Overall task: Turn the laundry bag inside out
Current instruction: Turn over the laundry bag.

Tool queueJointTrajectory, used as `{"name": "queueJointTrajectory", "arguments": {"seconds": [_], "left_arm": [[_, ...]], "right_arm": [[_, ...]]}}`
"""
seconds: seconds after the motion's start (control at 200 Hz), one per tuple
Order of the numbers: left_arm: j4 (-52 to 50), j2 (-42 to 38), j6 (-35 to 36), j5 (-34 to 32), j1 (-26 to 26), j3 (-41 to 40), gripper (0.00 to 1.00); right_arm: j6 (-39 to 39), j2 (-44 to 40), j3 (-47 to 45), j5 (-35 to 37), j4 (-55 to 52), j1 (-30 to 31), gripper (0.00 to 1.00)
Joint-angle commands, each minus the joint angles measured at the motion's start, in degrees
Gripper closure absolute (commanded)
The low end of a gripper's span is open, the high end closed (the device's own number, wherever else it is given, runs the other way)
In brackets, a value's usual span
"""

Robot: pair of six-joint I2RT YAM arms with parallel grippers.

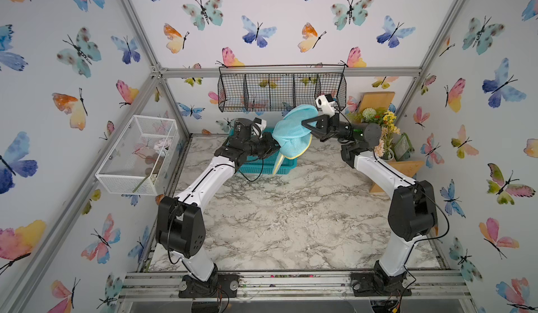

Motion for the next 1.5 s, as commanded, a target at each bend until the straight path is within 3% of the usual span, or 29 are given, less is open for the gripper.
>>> {"name": "queueJointTrajectory", "arguments": {"seconds": [0.0, 0.12, 0.195, 0.325, 0.43, 0.52, 0.56, 0.756, 0.846, 1.066, 1.121, 1.156, 1.196, 1.266, 1.306, 1.366, 1.431, 1.496], "left_arm": [[10.7, -4.8, -8.3, 5.7, 4.4, -2.0, 0.43], [14.9, -10.8, -12.5, 6.1, 11.9, -6.8, 0.28], [19.4, -13.6, -16.5, 7.0, 16.2, -9.5, 0.25], [31.4, -13.6, -26.1, 7.8, 15.9, -12.0, 0.22], [38.7, -11.7, -33.2, 9.1, 12.3, -13.1, 0.22], [37.1, -10.8, -33.3, 12.2, 9.1, -11.8, 0.24], [35.8, -11.0, -32.8, 13.0, 8.0, -11.9, 0.25], [27.4, -13.0, -28.6, 14.8, 5.9, -13.1, 0.30], [29.8, -12.6, -30.0, 15.0, 4.9, -13.4, 0.41], [44.1, -10.0, -37.2, 16.6, 1.3, -12.7, 0.96], [47.0, -9.6, -38.9, 17.6, 1.2, -13.3, 1.00], [45.2, -9.7, -37.8, 18.0, 1.3, -13.1, 1.00], [38.1, -10.2, -32.9, 18.6, 1.8, -11.7, 1.00], [13.2, -11.0, -13.6, 17.5, 2.9, -4.9, 1.00], [-3.4, -10.3, -1.7, 14.4, 3.3, 0.7, 1.00], [-19.1, -8.5, 10.7, 10.4, 3.3, 7.5, 1.00], [-27.5, -7.1, 16.9, 7.2, 3.3, 11.6, 1.00], [-28.4, -7.1, 18.1, 6.6, 3.2, 11.3, 1.00]], "right_arm": [[5.7, -5.3, -5.9, 0.6, 12.1, 0.1, 0.97], [1.9, -9.0, -12.7, -2.5, 7.5, 0.5, 0.97], [-0.3, -10.6, -15.2, -3.8, 4.5, 0.9, 0.97], [-7.7, -11.9, -15.7, -6.4, -4.7, 1.7, 0.97], [-24.5, -13.3, -12.2, -8.2, -25.7, 1.9, 0.97], [-44.2, -13.5, -6.3, -7.0, -50.8, 1.9, 0.97], [-48.8, -12.8, -4.2, -6.6, -56.5, 1.9, 0.97], [-39.4, -9.3, -4.0, -7.0, -43.9, 1.9, 0.97], [-39.9, -8.4, -3.8, -6.7, -44.6, 1.9, 0.97], [-51.7, -6.2, 0.0, -2.6, -61.6, 1.7, 0.98], [-54.3, -5.7, 1.0, -1.1, -65.6, 1.6, 0.98], [-56.2, -5.6, 1.7, -0.2, -68.8, 1.5, 0.98], [-59.5, -5.7, 2.8, 0.8, -73.5, 1.0, 0.84], [-70.7, -6.2, 7.6, 5.1, -88.5, -0.8, 0.64], [-78.3, -6.4, 11.6, 9.4, -98.1, -1.9, 0.59], [-87.4, -6.0, 18.4, 15.8, -109.9, -3.2, 0.53], [-94.1, -5.4, 24.6, 21.9, -117.0, -3.3, 0.48], [-96.8, -5.4, 26.9, 25.4, -118.0, -3.2, 0.46]]}}
